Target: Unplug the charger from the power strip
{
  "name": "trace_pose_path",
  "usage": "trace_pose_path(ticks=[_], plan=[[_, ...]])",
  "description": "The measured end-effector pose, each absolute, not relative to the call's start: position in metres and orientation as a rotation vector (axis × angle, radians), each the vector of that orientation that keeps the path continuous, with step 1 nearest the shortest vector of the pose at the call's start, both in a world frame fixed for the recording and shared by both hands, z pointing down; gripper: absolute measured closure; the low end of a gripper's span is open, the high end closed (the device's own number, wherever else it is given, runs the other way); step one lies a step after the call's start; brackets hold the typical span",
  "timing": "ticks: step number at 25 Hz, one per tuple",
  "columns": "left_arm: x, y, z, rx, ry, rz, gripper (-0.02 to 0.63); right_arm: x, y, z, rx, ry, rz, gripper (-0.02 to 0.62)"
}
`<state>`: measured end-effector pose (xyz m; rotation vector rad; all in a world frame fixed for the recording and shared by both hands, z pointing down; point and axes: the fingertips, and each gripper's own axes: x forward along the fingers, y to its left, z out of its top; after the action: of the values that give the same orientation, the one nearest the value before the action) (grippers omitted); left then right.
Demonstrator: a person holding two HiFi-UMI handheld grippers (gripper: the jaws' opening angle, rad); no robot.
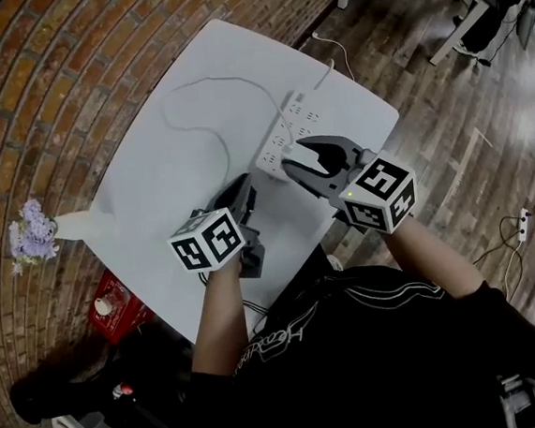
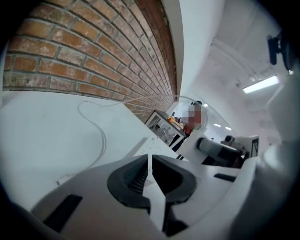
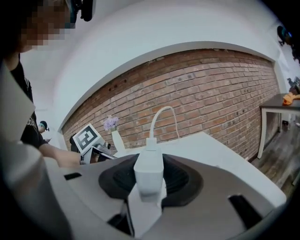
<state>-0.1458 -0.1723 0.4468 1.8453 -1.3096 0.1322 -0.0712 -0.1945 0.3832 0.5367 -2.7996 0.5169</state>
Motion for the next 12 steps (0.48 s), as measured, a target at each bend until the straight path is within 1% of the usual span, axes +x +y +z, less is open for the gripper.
trace_pose_path(ticks=[5,12], plan=[[-0.127,-0.134,0.396,1.916,-1.264,0.016,0.592,-0.060,-0.166,0.354,0.477,-2.846,0.552,0.477],[-0.098,-0.079,0.325,2.060,-1.273,-0.058,0.597,-0.040,-0.117,0.320,0.392,-2.910,0.566,0.477]])
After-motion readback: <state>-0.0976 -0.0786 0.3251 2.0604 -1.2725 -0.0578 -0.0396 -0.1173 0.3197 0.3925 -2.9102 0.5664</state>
